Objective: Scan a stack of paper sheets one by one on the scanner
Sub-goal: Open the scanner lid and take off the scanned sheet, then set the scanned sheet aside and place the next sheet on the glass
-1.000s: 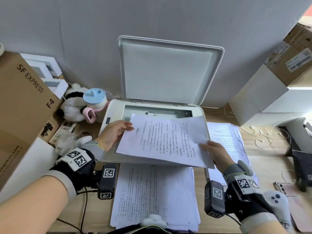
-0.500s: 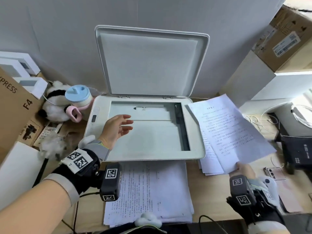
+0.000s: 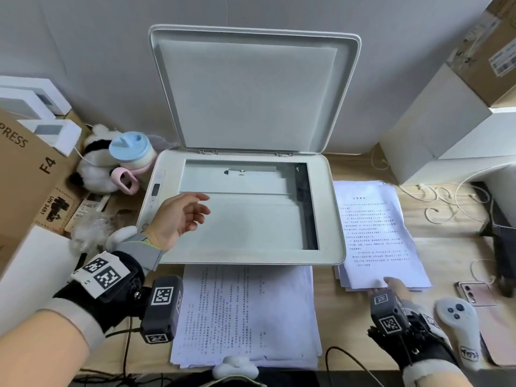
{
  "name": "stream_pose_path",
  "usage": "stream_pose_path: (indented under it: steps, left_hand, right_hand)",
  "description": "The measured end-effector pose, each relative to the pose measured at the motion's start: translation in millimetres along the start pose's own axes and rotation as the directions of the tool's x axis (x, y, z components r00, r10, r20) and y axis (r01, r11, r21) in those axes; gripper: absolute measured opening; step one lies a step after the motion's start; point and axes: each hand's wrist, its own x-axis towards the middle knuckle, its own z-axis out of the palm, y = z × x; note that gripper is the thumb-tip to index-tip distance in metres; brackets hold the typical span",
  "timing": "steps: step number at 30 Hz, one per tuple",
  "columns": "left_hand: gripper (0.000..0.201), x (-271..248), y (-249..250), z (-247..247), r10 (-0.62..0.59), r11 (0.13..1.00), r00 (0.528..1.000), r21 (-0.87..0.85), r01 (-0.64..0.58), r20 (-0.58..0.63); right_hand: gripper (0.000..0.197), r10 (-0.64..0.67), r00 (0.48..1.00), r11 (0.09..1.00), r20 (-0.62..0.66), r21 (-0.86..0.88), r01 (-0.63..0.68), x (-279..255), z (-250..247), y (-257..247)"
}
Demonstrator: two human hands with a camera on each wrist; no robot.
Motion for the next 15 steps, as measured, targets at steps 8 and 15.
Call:
stream_pose_path:
  steps: [8, 15]
  left_hand:
    - [0.024, -30.8, -13.4, -8.0, -0.33, 0.936, 0.864, 0.253, 0.246, 0.38]
    - [0.034, -44.5, -56.0, -37.0, -0.511, 0.85, 0.741, 0.388, 0.357, 0.436]
  right_hand:
    - [0.049, 0.071, 0.989, 0.997, 0.131, -0.045, -0.066, -55.4, 8.8, 22.5]
    - [0.025, 0.121, 0.954, 0.964, 0.274, -0.261, -0.047, -82.0, 25.7, 64.1]
